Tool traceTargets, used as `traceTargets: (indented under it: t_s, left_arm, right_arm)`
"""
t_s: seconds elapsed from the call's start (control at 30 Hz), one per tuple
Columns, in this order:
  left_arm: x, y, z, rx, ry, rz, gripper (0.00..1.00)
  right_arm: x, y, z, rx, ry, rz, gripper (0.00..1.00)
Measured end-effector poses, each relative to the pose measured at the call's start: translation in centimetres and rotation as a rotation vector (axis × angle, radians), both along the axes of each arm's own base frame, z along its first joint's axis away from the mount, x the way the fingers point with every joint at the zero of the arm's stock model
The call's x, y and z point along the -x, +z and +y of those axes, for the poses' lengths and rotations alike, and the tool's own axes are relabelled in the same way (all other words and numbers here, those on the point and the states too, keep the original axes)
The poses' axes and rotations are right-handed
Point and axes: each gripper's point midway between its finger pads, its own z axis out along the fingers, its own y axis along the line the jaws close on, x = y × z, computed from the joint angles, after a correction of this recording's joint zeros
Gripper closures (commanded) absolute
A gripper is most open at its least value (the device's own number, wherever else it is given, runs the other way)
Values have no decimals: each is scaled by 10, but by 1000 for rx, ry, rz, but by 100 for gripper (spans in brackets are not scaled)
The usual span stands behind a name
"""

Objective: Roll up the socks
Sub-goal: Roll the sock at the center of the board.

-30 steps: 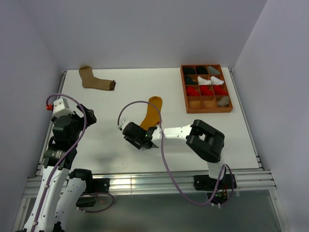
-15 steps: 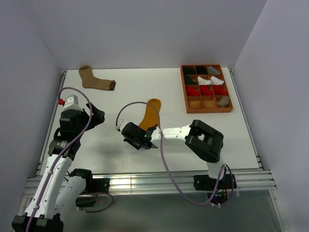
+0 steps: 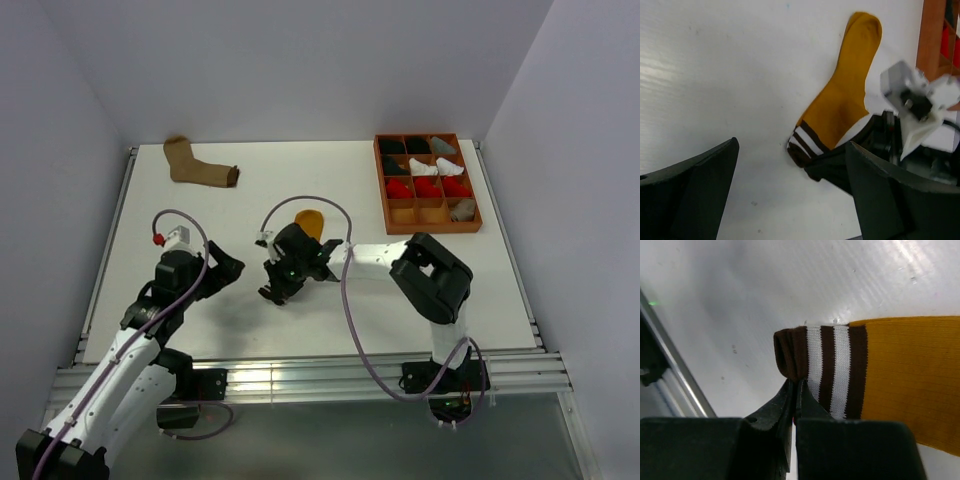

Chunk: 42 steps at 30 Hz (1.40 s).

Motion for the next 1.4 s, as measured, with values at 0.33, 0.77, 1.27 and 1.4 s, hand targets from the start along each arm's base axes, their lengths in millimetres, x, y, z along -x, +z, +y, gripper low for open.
traceTargets:
  t_s: [0.33, 0.77, 1.27, 1.4]
  left_arm:
    - [20, -41, -32, 33, -64, 98, 25]
    - [18, -67, -48, 36, -82, 155, 42]
    - [9, -98, -63, -14, -106, 203, 48]
    - [1, -99, -67, -20, -104, 196, 49]
  right_arm:
    - [-21, 28, -5, -222, -51, 256, 100]
    - [-32, 21, -17, -315, -89, 454, 100]
    - [-32, 3, -20, -335, -118, 557, 100]
    - [-33, 3, -21, -338, -125, 564, 100]
